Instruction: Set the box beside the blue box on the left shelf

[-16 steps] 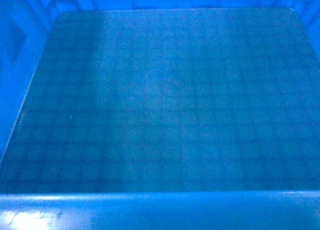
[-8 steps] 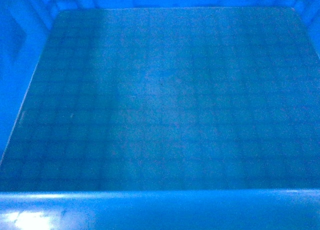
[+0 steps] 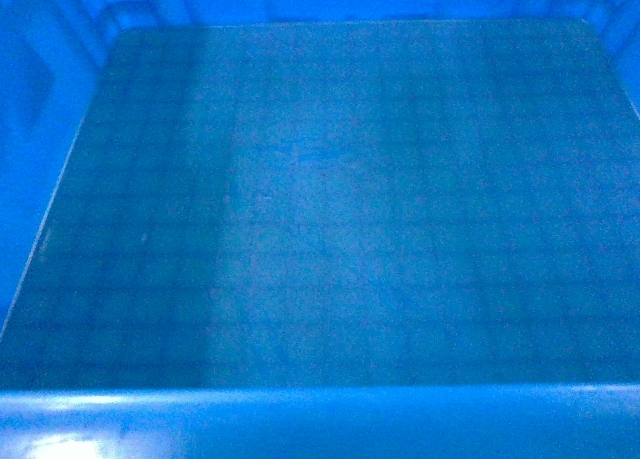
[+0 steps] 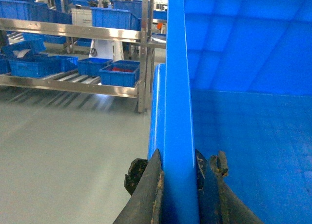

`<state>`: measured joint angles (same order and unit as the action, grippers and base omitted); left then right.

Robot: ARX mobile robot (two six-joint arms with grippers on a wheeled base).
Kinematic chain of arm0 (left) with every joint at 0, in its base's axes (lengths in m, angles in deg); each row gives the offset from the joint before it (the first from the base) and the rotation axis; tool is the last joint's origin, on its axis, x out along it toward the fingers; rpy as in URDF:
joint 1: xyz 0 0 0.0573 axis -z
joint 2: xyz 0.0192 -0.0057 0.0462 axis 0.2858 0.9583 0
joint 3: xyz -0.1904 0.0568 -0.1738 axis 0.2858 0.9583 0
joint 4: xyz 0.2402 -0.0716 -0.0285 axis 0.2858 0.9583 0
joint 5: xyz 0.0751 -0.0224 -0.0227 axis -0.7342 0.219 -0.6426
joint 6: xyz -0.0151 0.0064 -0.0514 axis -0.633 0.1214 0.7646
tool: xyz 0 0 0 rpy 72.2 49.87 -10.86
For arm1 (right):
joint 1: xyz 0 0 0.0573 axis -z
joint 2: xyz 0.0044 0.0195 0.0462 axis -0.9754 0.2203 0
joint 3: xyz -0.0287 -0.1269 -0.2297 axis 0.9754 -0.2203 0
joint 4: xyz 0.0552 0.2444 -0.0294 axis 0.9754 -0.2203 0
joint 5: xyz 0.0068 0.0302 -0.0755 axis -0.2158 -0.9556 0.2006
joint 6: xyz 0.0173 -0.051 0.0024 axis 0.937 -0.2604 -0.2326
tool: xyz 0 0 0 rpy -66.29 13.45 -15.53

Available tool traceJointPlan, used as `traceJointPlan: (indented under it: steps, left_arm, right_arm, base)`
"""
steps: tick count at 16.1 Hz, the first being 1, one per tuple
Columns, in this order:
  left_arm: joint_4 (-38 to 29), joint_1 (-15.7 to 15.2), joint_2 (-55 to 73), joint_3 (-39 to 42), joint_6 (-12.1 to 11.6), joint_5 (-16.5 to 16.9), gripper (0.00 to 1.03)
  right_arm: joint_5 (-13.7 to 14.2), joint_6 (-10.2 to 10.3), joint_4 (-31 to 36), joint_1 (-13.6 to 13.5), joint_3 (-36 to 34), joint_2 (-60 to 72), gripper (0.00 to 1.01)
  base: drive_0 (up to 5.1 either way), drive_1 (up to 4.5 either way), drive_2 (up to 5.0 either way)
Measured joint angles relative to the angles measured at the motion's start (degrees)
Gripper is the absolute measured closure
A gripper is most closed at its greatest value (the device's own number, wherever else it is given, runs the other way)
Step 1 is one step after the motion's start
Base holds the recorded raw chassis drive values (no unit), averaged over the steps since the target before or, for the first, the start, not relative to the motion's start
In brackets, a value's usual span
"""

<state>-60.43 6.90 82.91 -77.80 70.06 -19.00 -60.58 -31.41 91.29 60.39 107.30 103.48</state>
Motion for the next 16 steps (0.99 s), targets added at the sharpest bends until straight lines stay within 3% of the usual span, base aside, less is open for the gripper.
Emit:
traceJointPlan:
  steps: [16]
  left_arm:
    - [-0.2,0.0,-0.1,0.0,0.0,0.0,0.93]
  right_arm:
    - [0.0,0.0,-0.1,0.0,0.0,0.0,0.81]
  base:
    - [-0.1,4.25,-4.4]
